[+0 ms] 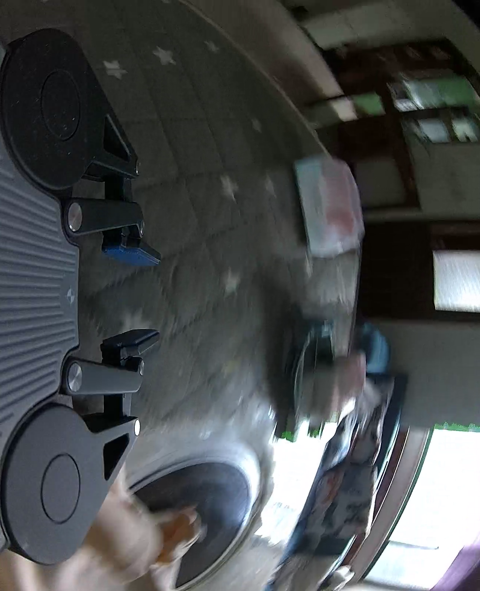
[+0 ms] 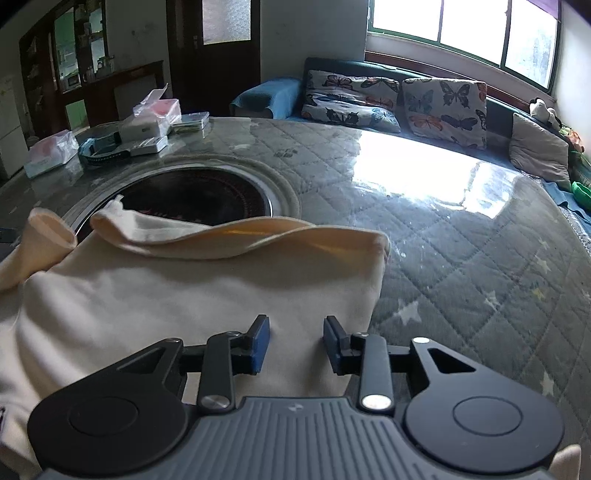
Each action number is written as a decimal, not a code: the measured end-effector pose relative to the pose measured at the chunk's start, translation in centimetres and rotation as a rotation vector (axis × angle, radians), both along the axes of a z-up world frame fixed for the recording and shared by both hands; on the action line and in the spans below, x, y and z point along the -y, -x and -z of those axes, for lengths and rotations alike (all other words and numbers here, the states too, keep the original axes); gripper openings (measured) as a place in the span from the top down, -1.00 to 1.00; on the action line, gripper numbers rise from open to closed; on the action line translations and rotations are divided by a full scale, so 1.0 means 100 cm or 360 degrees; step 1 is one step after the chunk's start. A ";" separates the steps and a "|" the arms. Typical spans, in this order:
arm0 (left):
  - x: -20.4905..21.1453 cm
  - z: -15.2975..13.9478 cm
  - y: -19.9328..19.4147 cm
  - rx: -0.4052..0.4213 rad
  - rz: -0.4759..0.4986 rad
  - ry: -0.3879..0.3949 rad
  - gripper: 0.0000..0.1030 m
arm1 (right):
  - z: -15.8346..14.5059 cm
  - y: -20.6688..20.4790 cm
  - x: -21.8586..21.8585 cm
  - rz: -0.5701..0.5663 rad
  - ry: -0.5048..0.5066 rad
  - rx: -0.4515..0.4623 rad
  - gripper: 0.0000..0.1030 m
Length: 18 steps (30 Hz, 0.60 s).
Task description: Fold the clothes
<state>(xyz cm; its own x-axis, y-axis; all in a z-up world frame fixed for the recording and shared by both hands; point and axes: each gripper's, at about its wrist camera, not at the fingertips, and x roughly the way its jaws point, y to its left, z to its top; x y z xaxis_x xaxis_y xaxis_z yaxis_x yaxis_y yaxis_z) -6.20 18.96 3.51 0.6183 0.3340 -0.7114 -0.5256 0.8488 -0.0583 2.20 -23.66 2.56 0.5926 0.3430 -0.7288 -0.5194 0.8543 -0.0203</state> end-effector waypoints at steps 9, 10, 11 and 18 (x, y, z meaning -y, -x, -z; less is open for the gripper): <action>0.060 -0.025 0.001 0.0143 0.0644 0.0065 0.19 | 0.003 -0.044 -0.027 -0.0012 -0.0013 -0.0003 0.30; 0.071 -0.025 -0.004 0.0136 0.0713 0.0076 0.19 | 0.004 -0.049 -0.030 -0.0006 -0.0017 0.0000 0.29; 0.080 -0.025 -0.009 0.0126 0.0779 0.0092 0.19 | 0.004 -0.055 -0.034 0.0002 -0.0023 0.0002 0.29; 0.135 -0.015 -0.059 0.0010 0.1063 0.0188 0.19 | 0.004 -0.090 -0.053 0.0048 -0.0046 0.0032 0.29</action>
